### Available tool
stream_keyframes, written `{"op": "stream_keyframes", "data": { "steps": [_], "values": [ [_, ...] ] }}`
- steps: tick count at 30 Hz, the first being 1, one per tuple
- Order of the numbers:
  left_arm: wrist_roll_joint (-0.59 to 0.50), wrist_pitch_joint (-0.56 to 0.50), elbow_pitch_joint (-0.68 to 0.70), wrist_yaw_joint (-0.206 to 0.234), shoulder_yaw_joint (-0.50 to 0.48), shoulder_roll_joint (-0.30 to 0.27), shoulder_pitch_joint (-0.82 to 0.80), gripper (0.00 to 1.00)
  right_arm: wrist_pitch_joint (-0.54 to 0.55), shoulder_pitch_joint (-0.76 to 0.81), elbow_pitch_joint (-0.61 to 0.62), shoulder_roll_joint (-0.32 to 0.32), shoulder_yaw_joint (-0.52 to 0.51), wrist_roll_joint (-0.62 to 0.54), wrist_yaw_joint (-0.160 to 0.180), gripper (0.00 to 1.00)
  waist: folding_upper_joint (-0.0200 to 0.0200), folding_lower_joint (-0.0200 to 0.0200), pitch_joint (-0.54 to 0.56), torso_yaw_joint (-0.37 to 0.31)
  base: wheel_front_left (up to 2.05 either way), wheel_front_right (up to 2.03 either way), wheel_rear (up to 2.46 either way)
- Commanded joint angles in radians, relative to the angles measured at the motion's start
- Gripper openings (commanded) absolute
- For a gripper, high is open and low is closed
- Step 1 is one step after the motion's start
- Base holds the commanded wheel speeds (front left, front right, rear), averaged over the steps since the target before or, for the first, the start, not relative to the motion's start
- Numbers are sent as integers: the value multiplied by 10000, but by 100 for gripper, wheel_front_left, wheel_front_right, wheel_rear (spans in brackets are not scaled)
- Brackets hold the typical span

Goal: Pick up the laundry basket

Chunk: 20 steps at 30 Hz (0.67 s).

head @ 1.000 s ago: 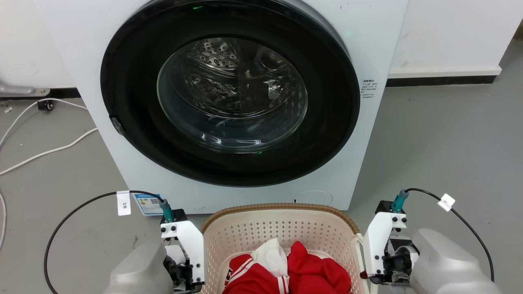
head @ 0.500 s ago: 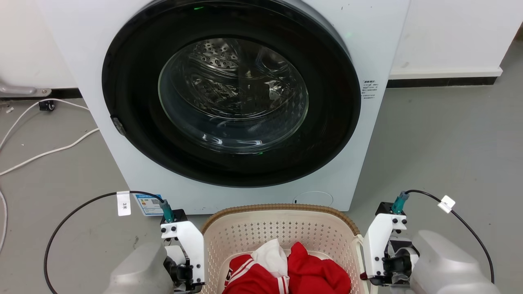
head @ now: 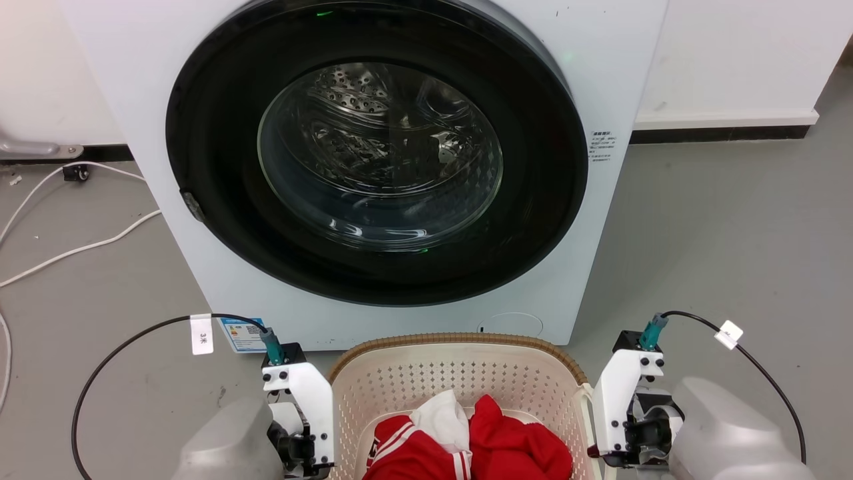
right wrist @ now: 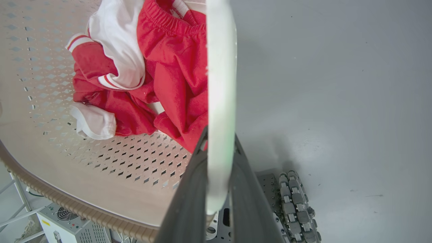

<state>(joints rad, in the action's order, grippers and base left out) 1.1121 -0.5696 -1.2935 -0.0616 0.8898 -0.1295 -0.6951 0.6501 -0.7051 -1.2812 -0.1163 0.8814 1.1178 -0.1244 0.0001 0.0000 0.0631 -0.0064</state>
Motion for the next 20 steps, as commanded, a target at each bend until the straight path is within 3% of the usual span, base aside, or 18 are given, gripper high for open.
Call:
{"op": "stream_keyframes", "data": {
  "steps": [1, 20],
  "values": [
    [65, 54, 78, -76, -1, 165, 119, 0, -57, 110, 98, 170, -4, 88, -116, 0, -1, 0, 7, -3, 0, 0, 0],
    [10, 374, 76, -76, 86, 146, 194, 0, -233, 169, 130, 141, 109, 181, -116, 0, -1, 0, 49, 0, 0, 0, 0]
  ]
}}
